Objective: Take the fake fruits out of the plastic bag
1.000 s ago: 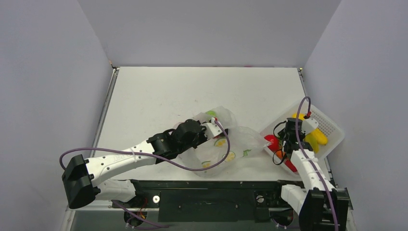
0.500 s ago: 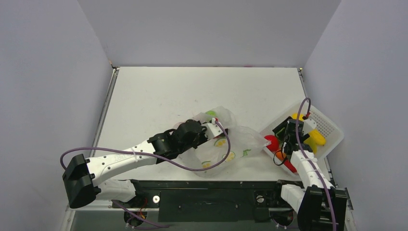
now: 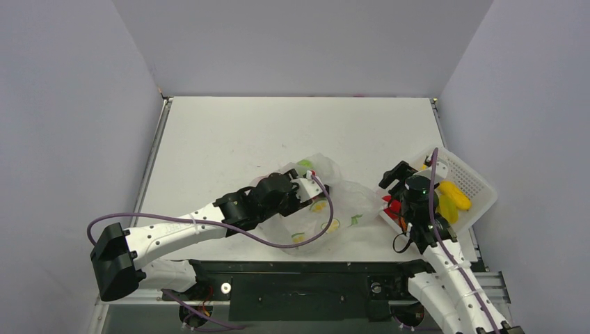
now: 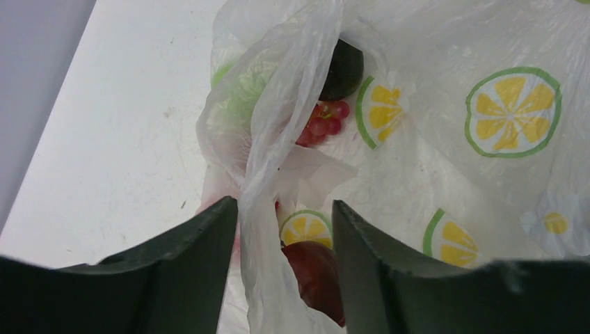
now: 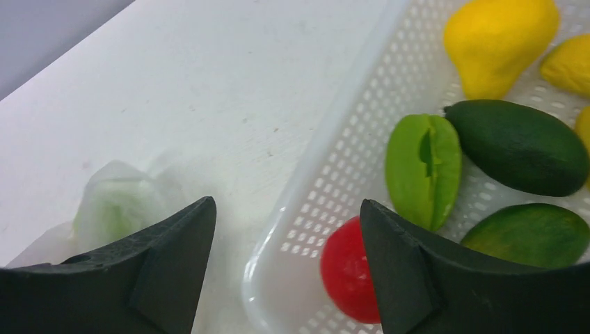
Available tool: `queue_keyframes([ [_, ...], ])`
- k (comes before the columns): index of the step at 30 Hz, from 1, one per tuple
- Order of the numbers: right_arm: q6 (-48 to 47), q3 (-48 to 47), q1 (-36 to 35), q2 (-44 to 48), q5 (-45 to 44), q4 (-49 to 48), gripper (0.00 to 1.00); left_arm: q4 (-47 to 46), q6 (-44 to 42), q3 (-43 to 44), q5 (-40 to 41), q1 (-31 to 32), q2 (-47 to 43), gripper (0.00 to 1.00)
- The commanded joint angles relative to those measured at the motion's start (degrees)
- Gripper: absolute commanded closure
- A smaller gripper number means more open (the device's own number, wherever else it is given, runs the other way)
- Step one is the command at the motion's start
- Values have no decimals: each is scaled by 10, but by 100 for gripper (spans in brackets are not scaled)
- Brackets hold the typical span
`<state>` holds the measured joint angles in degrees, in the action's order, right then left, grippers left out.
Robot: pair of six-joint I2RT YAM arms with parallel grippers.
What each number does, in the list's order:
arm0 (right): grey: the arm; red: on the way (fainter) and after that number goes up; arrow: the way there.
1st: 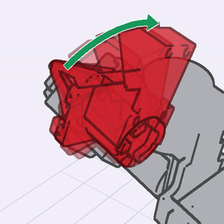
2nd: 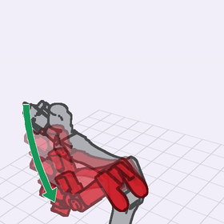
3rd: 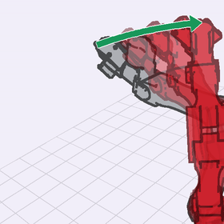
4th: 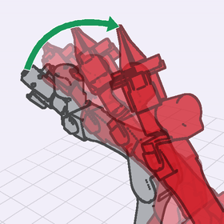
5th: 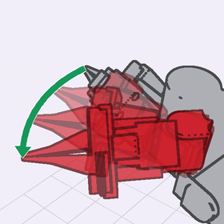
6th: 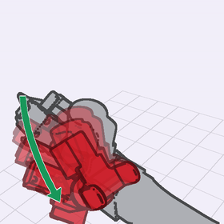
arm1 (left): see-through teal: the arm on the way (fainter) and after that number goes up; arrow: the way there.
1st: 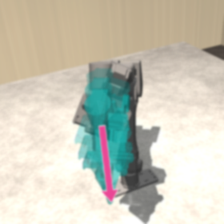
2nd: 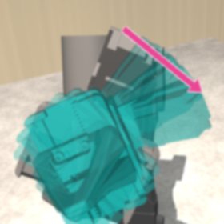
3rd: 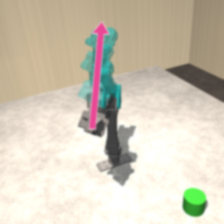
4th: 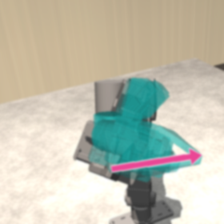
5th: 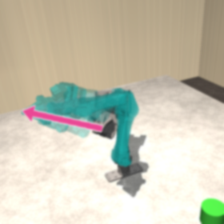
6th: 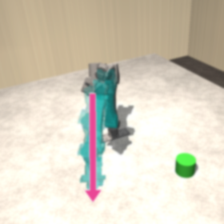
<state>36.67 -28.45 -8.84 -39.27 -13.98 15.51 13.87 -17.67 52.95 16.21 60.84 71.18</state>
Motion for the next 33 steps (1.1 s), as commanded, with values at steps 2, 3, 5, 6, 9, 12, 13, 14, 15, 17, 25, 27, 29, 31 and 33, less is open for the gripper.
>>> queue_keyframes([
  [2, -5, -59, -111, 19, -71, 46, 29, -15, 7, 20, -18, 3, -17, 34],
  [3, -6, -64, -123, 20, -85, 55, 29, -13, 8, 23, -24, 3, -24, 30],
  [5, -10, -79, -159, 26, -112, 71, 28, -6, 13, 35, -35, 3, -31, 20],
  [6, -15, -88, -178, 32, -119, 75, 28, 10, 17, 43, -37, 3, -32, 17],
  [9, -28, -107, -208, 39, -125, 84, 27, 56, 36, 101, -39, 2, -30, 15],
  [12, -42, -120, -246, 37, -103, 79, 26, 105, 80, 146, -36, 1, -40, 14],
  [13, -45, -121, -270, 37, -91, 66, 26, 113, 99, 151, -30, 2, -50, 14],
  [14, -46, -122, -284, 37, -87, 59, 26, 127, 131, 155, -24, 2, -57, 14],
  [15, -45, -122, -316, 36, -82, 44, 26, 137, 152, 154, -3, 2, -75, 15],
  [17, -43, -120, -366, 26, -80, 18, 26, 154, 234, 140, 33, 2, -113, 14],
  [25, -26, -70, -565, -69, -92, -136, 27, 204, 556, 9, 31, 2, -286, 16],
  [27, -11, -57, -595, -101, -97, -176, 27, 213, 613, -24, 36, 2, -309, 16],
  [29, 8, -51, -609, -130, -91, -199, 27, 211, 632, -39, 33, 1, -315, 16],
  [31, 28, -44, -611, -152, -77, -217, 28, 207, 640, -47, 25, 1, -301, 16],
  [33, 46, -36, -613, -165, -65, -237, 28, 208, 644, -47, 24, 1, -275, 19],
])
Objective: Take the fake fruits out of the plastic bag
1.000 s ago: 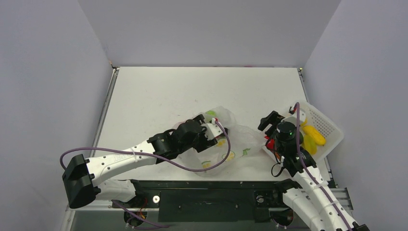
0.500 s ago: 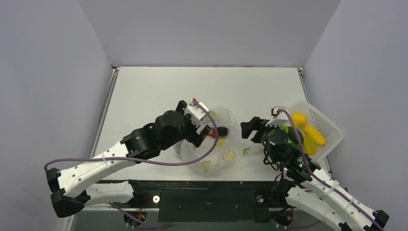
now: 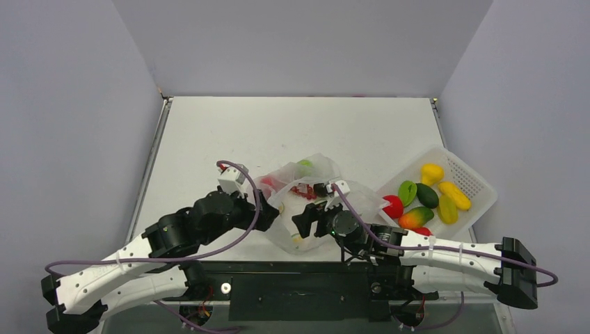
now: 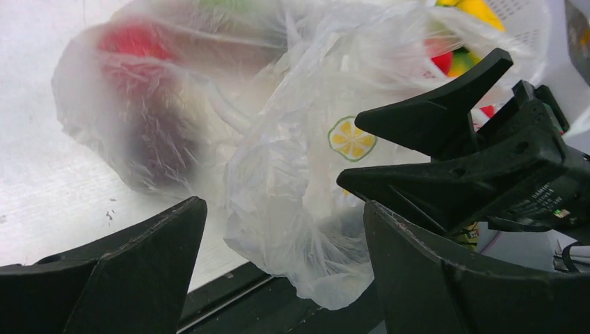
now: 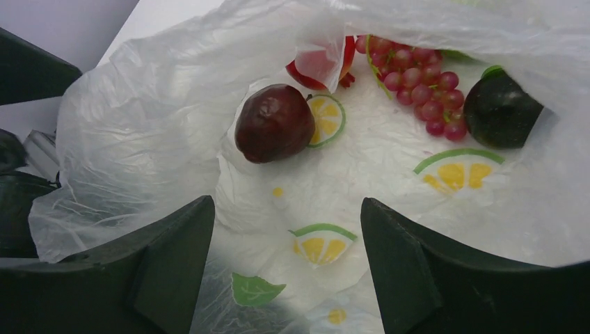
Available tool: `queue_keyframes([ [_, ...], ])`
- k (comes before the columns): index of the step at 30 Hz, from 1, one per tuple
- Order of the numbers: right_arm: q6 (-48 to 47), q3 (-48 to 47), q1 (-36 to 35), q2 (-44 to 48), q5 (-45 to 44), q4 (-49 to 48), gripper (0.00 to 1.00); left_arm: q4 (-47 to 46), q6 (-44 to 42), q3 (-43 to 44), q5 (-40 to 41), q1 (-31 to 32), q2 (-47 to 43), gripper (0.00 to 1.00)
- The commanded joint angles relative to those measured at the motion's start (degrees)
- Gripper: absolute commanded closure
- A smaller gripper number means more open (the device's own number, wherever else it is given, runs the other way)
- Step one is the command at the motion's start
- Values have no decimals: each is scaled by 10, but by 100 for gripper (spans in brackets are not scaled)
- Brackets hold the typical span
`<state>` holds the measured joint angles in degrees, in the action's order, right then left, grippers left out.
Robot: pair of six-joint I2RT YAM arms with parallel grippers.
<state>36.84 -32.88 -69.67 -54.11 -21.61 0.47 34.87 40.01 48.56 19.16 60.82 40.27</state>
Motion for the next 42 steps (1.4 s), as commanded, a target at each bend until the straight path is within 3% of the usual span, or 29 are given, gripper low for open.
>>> queue_keyframes([
  [1, 53, 16, -5, -20, 20, -103, 28, -1, 68, -3, -2, 1, 54, 21],
  [4, 72, 33, -5, -29, 33, -129, 28, 5, 71, -17, 7, 1, 81, 28],
  [6, 85, 50, -5, -36, 37, -161, 28, 9, 69, -29, 5, 1, 90, 42],
  [8, 103, 82, -5, -54, 41, -206, 28, 35, 77, -47, 7, 1, 78, 75],
  [10, 105, 88, -4, -90, 47, -231, 30, 68, 90, -61, 8, 1, 56, 87],
  [14, 108, 77, -12, -162, 45, -261, 42, 80, 112, -98, -10, 1, 2, 100],
  [20, 109, 47, -14, -232, 18, -298, 59, 82, 122, -134, -47, 2, -23, 100],
  [22, 111, 45, -14, -239, -2, -310, 60, 93, 118, -134, -52, 2, -17, 100],
  [29, 85, -6, -1, -275, -13, -328, 58, 19, 89, -127, -74, 2, -13, 100],
  [35, 110, 20, 38, -315, 31, -405, 55, -104, 32, -75, -102, 2, -1, 100],
  [42, 119, 24, 70, -363, 92, -464, 49, -150, 21, -57, -159, 2, 70, 100],
])
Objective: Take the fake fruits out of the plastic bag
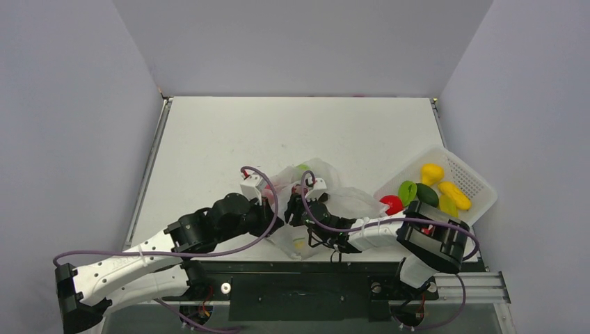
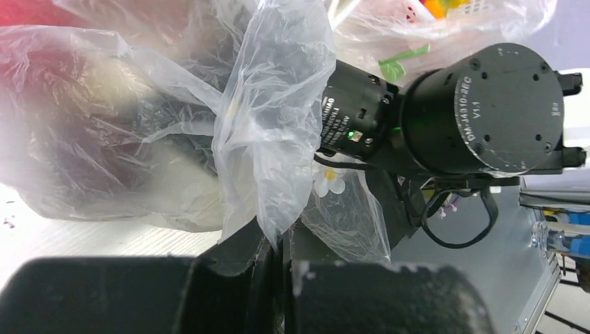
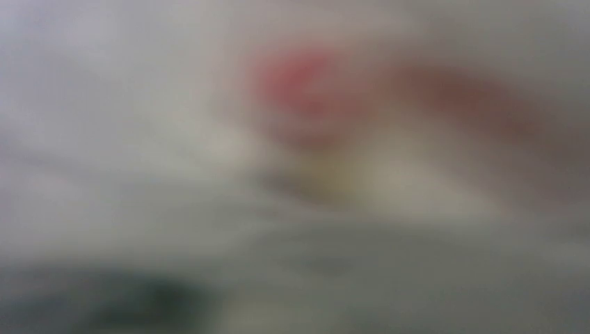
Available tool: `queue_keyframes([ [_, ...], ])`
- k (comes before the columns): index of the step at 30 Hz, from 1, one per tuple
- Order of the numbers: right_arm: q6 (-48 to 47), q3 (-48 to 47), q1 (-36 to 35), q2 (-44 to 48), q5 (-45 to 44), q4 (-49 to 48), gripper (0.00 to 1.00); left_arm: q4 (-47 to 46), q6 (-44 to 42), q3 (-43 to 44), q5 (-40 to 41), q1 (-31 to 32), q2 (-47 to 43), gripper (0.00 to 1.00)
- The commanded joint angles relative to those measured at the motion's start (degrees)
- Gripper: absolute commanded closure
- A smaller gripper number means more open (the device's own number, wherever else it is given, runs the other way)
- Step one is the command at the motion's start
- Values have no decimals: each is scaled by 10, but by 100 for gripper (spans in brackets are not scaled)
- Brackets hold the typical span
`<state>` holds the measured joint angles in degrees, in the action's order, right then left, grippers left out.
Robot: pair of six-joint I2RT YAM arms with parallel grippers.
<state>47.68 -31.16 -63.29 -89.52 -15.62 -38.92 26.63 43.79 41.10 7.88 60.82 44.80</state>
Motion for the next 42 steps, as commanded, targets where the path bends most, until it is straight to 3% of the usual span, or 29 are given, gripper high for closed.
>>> queue_keyframes([
  [1, 8, 7, 7, -15, 37, -75, 45, -78, -13, 12, -50, 2, 26, 100],
  [13, -7, -51, -7, -111, 93, -67, 23, -51, 16, -36, -25, 2, -23, 100],
  [25, 17, -90, 0, -201, 132, -89, 24, -60, 28, -54, -34, 2, -23, 100],
  [29, 28, -51, 22, -172, 127, -107, 34, -53, 29, -55, -26, 2, -25, 100],
  [35, 23, 24, 44, -64, 110, -104, 72, -22, 40, -58, 15, 2, -42, 100],
  [38, -2, 48, 43, -3, 90, -54, 85, -6, 48, -61, 49, 2, -58, 100],
  [42, -41, 57, 29, 100, 34, 51, 93, 9, 50, -64, 71, 2, -76, 100],
])
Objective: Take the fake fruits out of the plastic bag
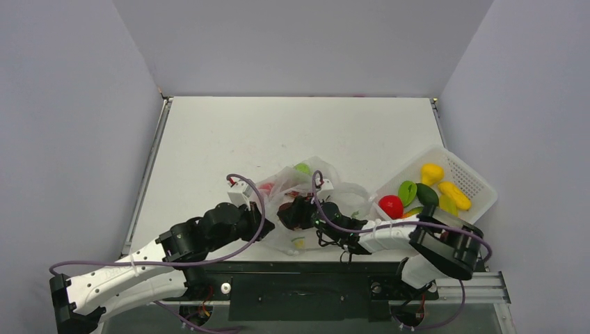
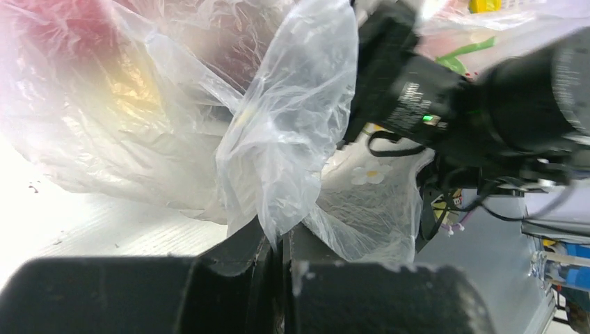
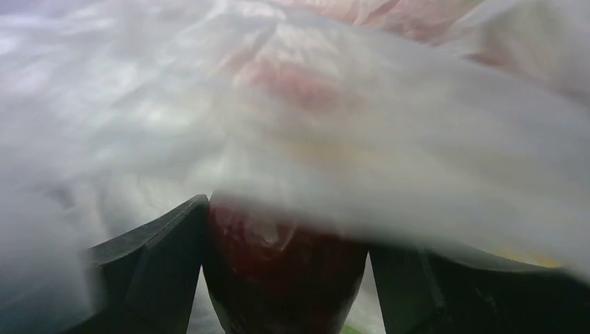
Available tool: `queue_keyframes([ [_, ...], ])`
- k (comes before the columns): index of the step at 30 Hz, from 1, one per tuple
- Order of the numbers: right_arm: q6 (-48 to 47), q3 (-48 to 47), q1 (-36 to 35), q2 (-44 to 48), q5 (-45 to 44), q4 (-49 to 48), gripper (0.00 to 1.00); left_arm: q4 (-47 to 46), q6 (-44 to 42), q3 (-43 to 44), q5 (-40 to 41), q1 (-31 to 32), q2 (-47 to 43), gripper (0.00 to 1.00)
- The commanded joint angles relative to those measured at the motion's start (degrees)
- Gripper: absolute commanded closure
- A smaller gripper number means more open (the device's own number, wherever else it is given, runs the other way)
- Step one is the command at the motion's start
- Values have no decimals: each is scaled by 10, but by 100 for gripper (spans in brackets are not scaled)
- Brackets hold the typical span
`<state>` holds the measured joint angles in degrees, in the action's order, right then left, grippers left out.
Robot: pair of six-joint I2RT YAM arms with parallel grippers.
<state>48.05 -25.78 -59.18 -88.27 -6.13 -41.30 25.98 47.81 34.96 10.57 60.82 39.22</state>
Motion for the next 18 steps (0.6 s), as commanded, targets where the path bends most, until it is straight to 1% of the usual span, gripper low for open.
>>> queue_keyframes([
  [1, -50, 7, -14, 122, -82, 91, 96, 18, 9, -3, 46, 2, -21, 100],
  [3, -66, 12, -19, 168, -106, 142, 99, 21, 8, -7, 51, 1, -25, 100],
  [4, -72, 14, -19, 183, -114, 153, 100, 21, 8, -8, 52, 1, -26, 100],
  [9, -74, 30, -19, 298, -143, 219, 100, 20, 9, -15, 48, 1, -21, 100],
  [14, -81, 41, -19, 391, -171, 284, 100, 14, 6, -18, 47, 1, -17, 100],
  [18, -95, 29, -15, 493, -207, 370, 100, 12, 6, -21, 42, 1, -16, 100],
])
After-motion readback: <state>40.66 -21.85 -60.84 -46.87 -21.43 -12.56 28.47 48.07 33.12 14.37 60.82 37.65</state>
